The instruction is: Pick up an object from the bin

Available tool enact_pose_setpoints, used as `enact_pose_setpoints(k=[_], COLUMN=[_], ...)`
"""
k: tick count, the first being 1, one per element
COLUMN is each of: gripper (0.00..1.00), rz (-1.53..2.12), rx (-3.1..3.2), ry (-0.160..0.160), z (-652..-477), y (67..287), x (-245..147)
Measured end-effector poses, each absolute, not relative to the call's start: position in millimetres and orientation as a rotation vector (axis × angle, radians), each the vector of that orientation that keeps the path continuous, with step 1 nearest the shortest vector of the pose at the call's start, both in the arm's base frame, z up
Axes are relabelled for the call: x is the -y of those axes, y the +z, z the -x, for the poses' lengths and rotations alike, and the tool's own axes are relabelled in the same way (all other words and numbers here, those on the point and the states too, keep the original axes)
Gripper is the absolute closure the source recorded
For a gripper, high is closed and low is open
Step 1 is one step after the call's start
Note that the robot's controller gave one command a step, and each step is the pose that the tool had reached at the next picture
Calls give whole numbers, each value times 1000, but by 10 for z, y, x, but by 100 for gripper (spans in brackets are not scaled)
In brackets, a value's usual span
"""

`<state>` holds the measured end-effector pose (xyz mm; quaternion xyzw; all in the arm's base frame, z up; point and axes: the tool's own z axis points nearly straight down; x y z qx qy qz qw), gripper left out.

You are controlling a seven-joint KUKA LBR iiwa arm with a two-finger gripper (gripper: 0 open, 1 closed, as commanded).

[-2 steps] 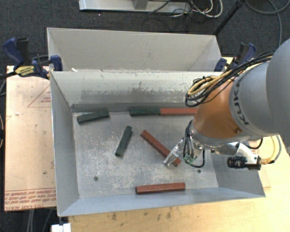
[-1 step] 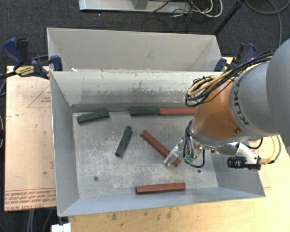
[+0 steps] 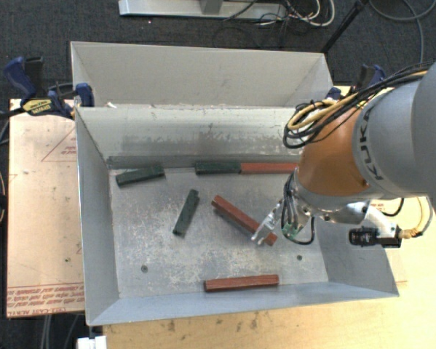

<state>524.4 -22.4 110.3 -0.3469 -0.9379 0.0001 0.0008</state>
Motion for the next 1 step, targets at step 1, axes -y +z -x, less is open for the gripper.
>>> enact_pose_setpoints(k=[1], gripper=[100], rz=[1022], rx=[2972], ry=[0], z=[-5191], y=[2365], x=[343])
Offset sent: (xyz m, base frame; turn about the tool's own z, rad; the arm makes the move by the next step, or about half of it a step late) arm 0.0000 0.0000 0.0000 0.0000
